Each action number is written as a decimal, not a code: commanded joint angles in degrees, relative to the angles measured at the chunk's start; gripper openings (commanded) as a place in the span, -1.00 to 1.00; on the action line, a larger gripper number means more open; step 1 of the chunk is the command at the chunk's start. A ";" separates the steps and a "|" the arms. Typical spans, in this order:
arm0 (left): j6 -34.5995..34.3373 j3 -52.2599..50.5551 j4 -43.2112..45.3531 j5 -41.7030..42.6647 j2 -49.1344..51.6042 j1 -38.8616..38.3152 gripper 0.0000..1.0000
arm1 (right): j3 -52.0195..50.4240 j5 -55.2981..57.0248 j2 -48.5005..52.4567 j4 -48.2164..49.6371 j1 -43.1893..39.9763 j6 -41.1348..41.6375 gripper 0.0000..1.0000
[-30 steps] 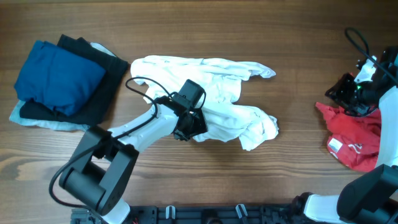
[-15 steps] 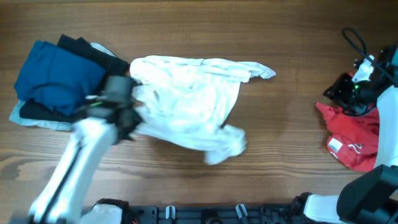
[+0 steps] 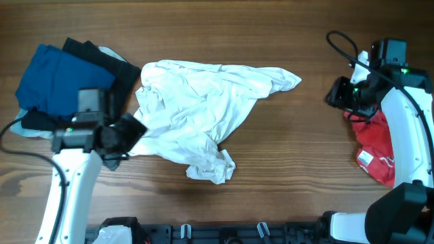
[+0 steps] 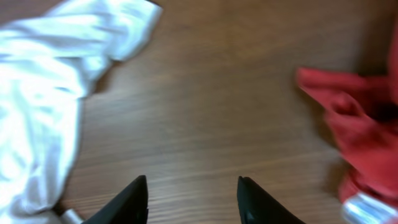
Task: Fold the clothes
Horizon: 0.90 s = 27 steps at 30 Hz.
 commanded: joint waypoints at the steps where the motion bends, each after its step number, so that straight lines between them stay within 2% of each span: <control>1: 1.38 -0.04 0.94 3.56 1.57 -7.23 0.72 | -4.31 6.29 1.86 -0.24 0.04 4.70 -0.45; 4: 1.38 -0.04 3.28 3.58 2.78 -12.00 0.72 | -8.63 6.97 3.93 1.77 -0.22 8.22 -0.75; 8: 1.38 -0.04 4.96 3.58 4.15 -16.20 0.72 | -13.90 9.16 6.73 6.45 -1.31 11.80 -0.88; 15: 1.38 -0.04 5.35 3.56 7.26 -20.96 0.78 | -17.92 13.92 9.81 13.62 -7.82 14.80 -0.83; 23: 1.36 -0.04 6.60 3.56 8.17 -21.14 0.79 | -17.97 23.12 9.86 19.67 -16.61 14.84 -0.81; 27: 1.38 -0.04 6.97 3.56 8.17 -21.14 0.79 | -17.94 29.70 9.86 22.45 -20.70 17.66 -0.78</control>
